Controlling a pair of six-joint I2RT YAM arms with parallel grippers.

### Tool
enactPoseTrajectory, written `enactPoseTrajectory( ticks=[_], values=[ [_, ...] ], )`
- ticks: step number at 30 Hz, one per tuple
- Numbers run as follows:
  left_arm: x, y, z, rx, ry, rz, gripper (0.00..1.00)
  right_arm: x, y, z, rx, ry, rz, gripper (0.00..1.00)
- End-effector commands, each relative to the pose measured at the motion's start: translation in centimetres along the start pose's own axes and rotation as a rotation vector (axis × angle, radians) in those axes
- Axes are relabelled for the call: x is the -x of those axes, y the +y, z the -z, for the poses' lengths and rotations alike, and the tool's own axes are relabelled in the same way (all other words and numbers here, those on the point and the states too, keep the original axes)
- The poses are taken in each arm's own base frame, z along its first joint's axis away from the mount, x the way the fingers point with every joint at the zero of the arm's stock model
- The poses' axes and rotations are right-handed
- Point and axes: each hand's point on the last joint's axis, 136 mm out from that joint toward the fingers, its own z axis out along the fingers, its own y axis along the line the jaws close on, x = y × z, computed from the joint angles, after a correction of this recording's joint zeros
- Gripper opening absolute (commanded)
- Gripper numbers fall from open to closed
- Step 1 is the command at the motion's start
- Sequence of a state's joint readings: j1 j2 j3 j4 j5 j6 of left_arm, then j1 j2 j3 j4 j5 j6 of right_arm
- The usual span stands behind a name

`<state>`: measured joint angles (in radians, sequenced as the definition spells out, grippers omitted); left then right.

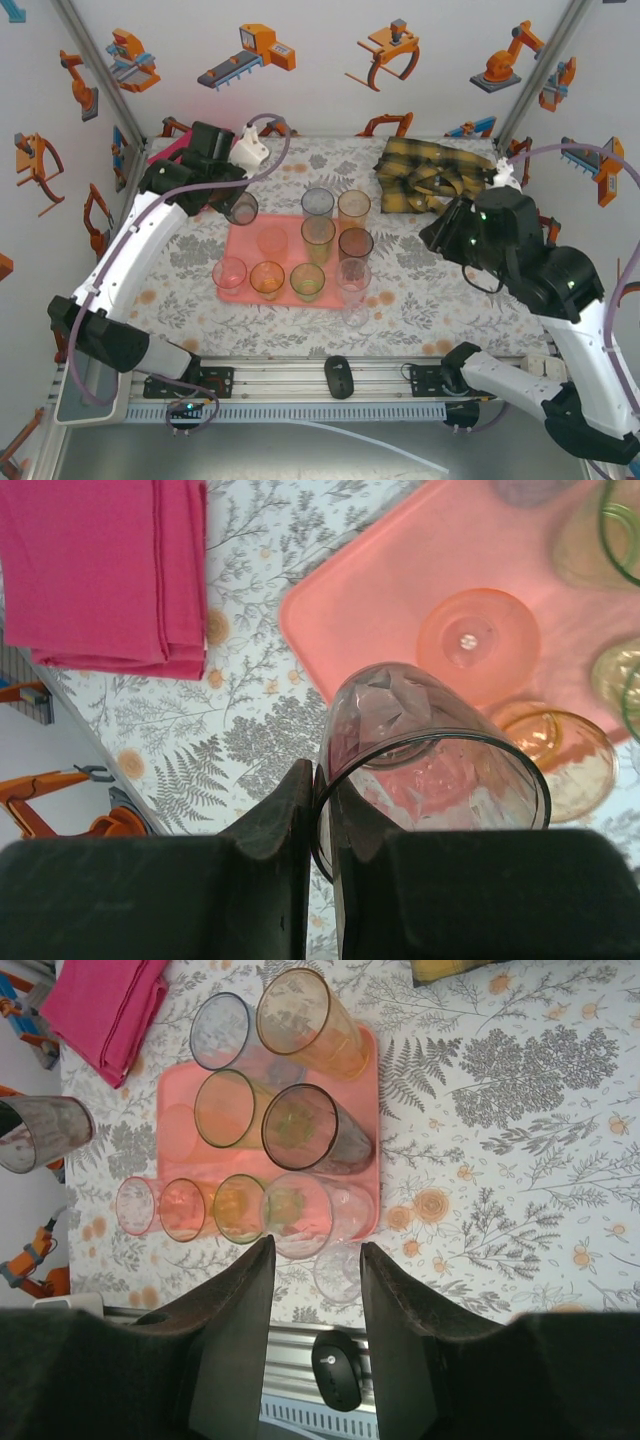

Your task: Place the glasses into the tray

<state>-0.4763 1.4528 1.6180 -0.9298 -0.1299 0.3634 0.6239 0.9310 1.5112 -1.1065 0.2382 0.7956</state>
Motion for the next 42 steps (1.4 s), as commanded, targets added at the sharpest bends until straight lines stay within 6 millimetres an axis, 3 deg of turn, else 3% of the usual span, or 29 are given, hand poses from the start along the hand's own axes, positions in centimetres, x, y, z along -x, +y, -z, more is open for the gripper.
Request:
enactPoseTrajectory(
  ticks=[1,9,24,33,42],
  values=[
    [0.9,1.7,-0.8,0.031,-0.067,0.016,0.17,0.2,0.4,-0.3,0.024,-0.016,-0.005,0.4],
    [-1.9,3.4,-5.0,-0.042,0.012,0.155,0.17,-1.1,-0.6,-0.9,0.02,-0.007,-0.035,0.4],
    [-7.1,1.5,-11.9,-0.12,0.14,0.228,0.16,-2.9,-1.8,-2.7,-0.033,0.043,-0.029,0.41],
    [-9.7,1.2,-15.2,-0.158,0.208,0.278,0.16,-3.7,-2.1,-3.5,-0.054,0.066,-0.023,0.41],
    [-11.2,0.3,-17.0,-0.187,0.256,0.292,0.18,-3.9,-2.0,-4.0,-0.055,0.082,-0.018,0.41]
  ],
)
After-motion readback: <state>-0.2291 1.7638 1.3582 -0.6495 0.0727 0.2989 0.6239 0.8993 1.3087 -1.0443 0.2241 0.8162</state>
